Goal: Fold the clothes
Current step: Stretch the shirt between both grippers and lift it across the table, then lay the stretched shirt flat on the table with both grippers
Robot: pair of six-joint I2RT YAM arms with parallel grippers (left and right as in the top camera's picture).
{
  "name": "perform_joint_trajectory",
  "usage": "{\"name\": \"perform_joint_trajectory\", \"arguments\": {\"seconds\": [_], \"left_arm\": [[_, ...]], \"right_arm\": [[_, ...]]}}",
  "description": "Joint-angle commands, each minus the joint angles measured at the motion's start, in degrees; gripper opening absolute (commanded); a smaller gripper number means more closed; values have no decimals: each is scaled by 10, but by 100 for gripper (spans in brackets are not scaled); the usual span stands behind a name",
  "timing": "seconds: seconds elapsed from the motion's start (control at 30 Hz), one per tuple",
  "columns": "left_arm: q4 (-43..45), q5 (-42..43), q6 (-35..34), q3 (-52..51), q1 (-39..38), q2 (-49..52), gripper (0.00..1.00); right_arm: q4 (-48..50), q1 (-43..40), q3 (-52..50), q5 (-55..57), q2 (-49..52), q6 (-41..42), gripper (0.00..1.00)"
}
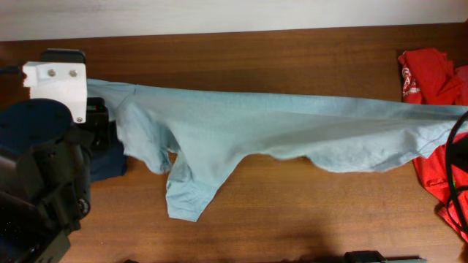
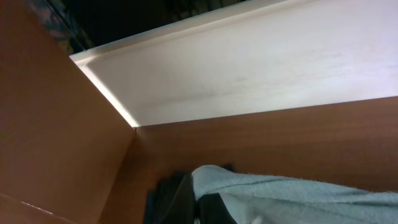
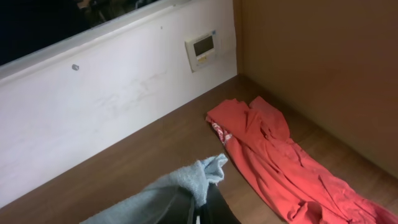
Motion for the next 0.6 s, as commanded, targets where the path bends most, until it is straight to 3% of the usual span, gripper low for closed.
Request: {"name": "perform_joint_trajectory", "arguments": {"seconds": [0.0, 0.37, 0.57], "left_arm": [[5, -28, -8, 13, 5, -25, 1], [-49, 85, -8, 202, 5, -56, 0], [-47, 88, -7, 213, 5, -37, 1]], "right_arm": [[-2, -6, 6, 31, -8, 6, 6], [-105, -6, 123, -2, -18, 15, 5], [-143, -6, 123, -1, -7, 21, 6]]}}
